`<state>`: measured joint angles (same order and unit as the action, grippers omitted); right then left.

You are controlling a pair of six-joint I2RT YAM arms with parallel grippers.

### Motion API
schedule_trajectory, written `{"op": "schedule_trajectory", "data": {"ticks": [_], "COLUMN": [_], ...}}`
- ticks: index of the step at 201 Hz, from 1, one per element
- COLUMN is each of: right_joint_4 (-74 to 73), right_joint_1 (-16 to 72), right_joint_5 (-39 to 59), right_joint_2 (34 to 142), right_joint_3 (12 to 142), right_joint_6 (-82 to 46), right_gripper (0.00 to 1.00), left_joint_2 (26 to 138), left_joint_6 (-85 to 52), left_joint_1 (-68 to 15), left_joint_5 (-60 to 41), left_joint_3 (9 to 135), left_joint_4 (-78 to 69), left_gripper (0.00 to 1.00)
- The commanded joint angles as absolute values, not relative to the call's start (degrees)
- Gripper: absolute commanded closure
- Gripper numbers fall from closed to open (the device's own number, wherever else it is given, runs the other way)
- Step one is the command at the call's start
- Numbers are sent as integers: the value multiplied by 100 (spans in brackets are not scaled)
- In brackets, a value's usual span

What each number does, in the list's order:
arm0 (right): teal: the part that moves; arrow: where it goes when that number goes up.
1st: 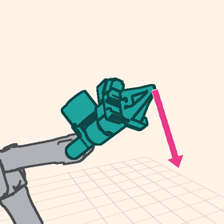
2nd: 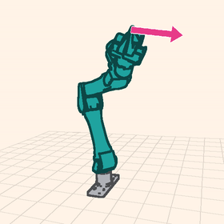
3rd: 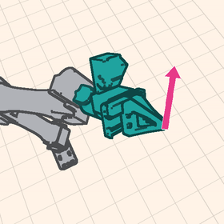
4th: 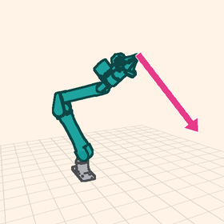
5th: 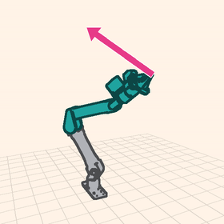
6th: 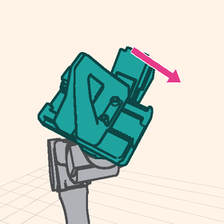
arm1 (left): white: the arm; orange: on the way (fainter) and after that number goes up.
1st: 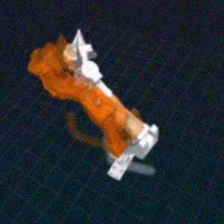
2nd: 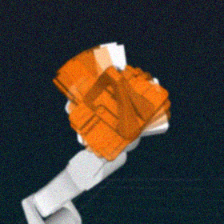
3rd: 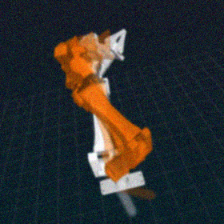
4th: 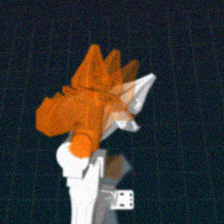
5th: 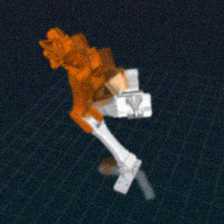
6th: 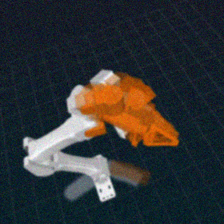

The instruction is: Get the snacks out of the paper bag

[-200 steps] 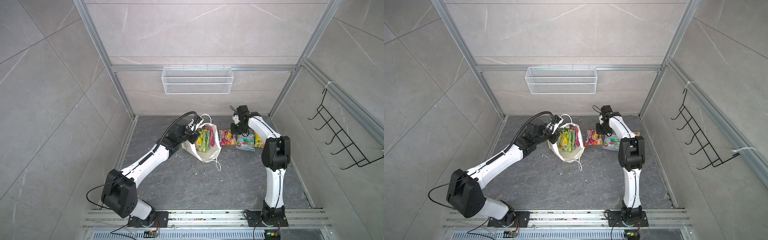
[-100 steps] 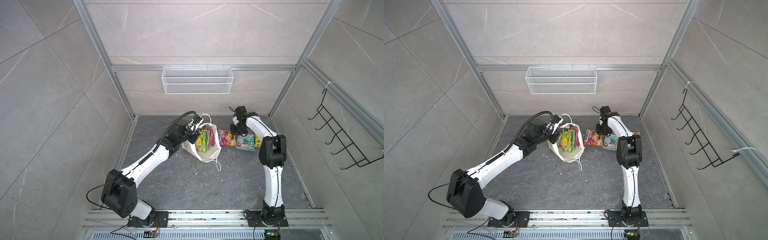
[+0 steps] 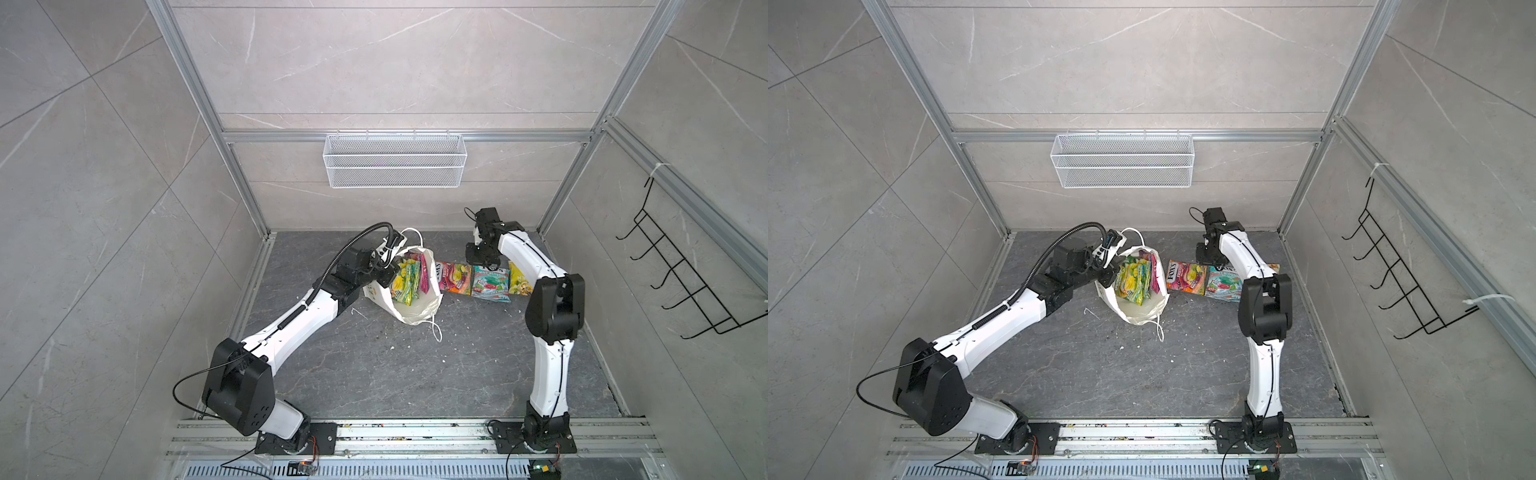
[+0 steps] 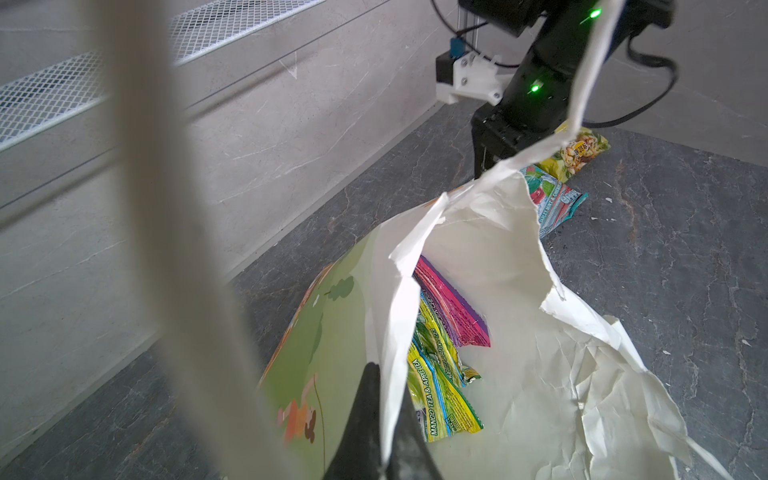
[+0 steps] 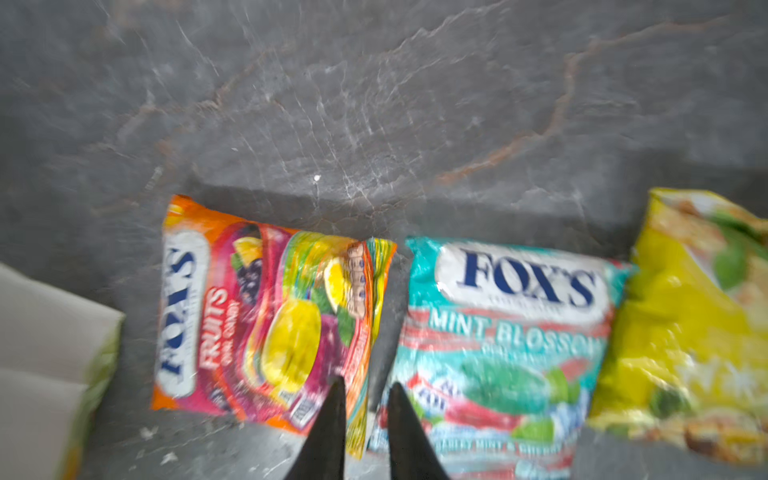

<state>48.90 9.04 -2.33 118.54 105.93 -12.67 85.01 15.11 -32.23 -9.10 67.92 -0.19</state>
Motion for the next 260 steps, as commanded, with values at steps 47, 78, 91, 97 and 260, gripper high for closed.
{"op": "schedule_trajectory", "data": {"ticks": [47, 78, 91, 97, 260], "right_joint_4": [2891, 2793, 2738, 2698, 2455], "right_joint_1": [215, 66, 66, 69, -169], "right_joint_5": [382, 336, 348, 330, -35], "right_joint_2": [9625, 9789, 9939, 10018, 11207], "right_joint_3": [6875, 6557, 6563, 6573, 7286], "right_joint_6": [-2783, -2843, -2902, -2939, -3207], "right_gripper": [88, 93, 94, 94, 91], "left_joint_2": [8499, 8532, 8543, 8543, 8527], "left_joint_6": [1459, 1467, 1444, 1432, 1413], "left_joint_1": [-3227, -3231, -3232, -3228, -3236], "left_joint_5": [-912, -961, -973, -973, -934], "left_joint_3": [6908, 6943, 6953, 6961, 6882], "left_joint_4": [-244, -280, -280, -281, -247], "left_gripper": [100, 100, 100, 100, 100]}}
